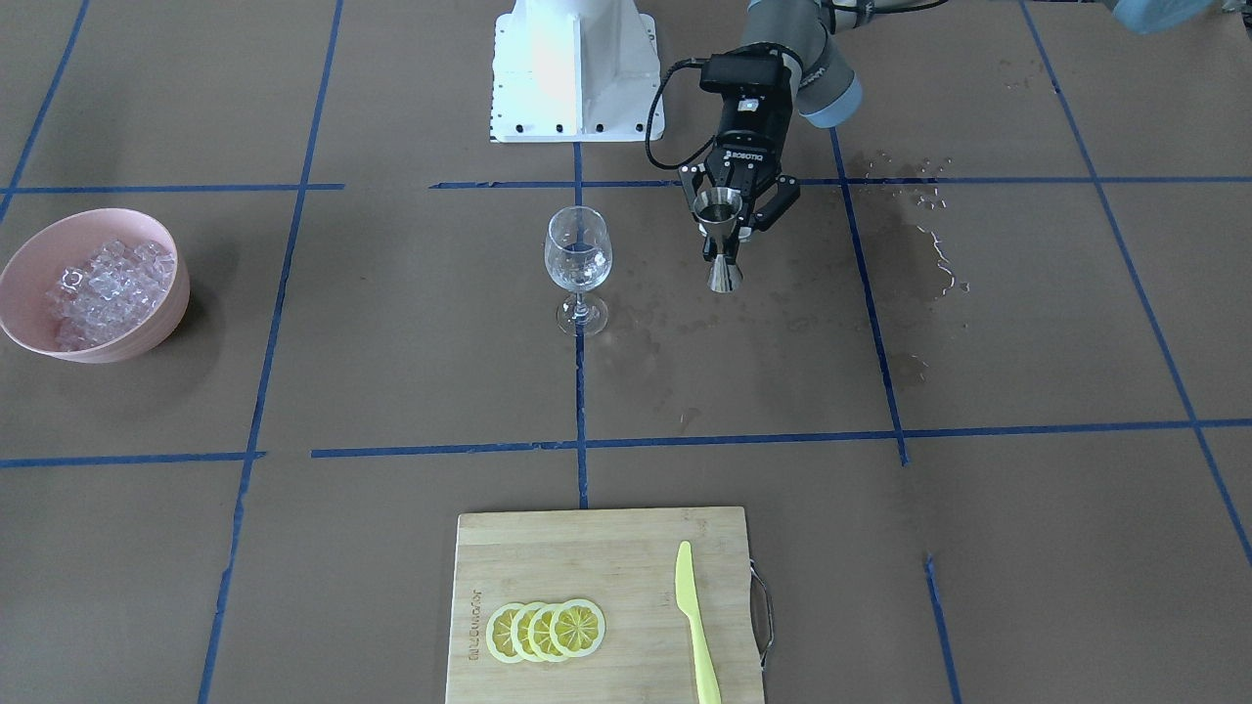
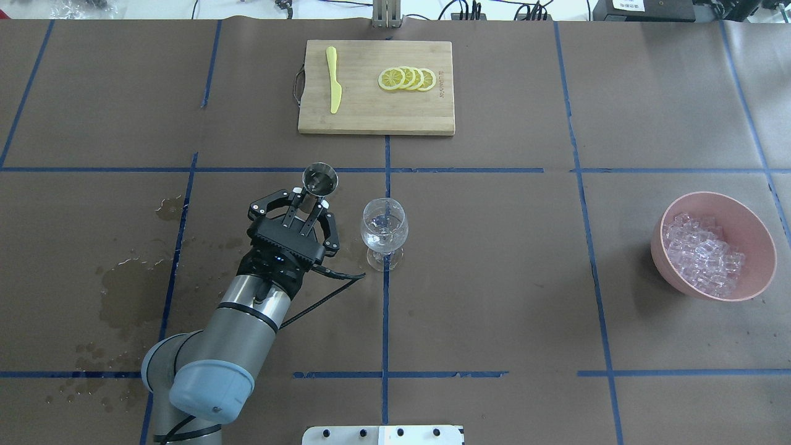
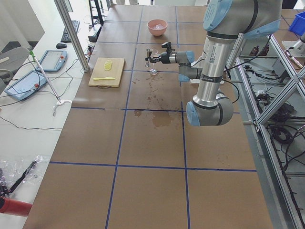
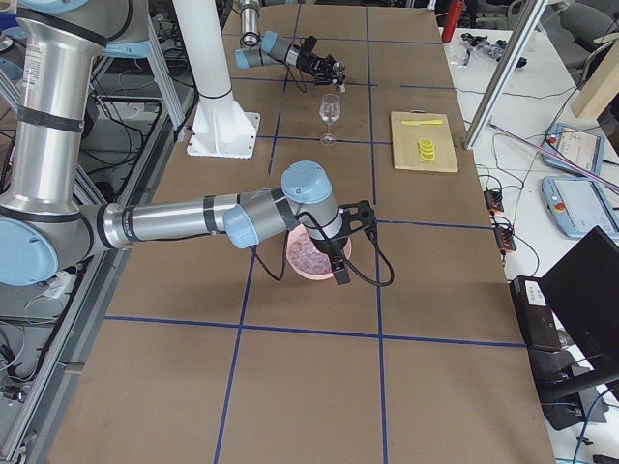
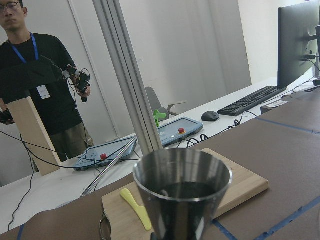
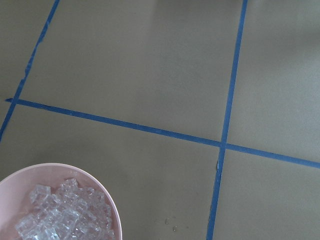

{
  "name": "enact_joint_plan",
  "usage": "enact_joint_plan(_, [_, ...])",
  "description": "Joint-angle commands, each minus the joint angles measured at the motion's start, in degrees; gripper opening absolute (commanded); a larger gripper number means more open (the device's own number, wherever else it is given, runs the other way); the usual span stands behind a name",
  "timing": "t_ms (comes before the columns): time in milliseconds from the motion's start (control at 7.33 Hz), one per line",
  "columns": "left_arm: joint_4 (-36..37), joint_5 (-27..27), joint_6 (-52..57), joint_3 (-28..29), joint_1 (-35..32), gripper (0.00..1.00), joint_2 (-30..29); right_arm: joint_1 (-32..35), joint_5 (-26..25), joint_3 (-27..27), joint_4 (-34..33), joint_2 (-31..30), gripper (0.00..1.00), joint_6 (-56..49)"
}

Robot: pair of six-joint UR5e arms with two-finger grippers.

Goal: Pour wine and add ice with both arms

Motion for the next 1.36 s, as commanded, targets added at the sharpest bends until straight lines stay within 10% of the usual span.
enact_joint_plan(0, [7.4, 0.3, 5.4, 0.3, 0.3, 0.00, -3.1, 0.0, -0.1, -0.1, -0.1, -0.1, 1.00, 0.0])
enact_joint_plan(1227, [7.4, 5.3, 40.3, 1.0, 0.4, 0.00, -4.7, 0.0, 0.1, -0.4, -0.1, -0.4, 1.00, 0.2])
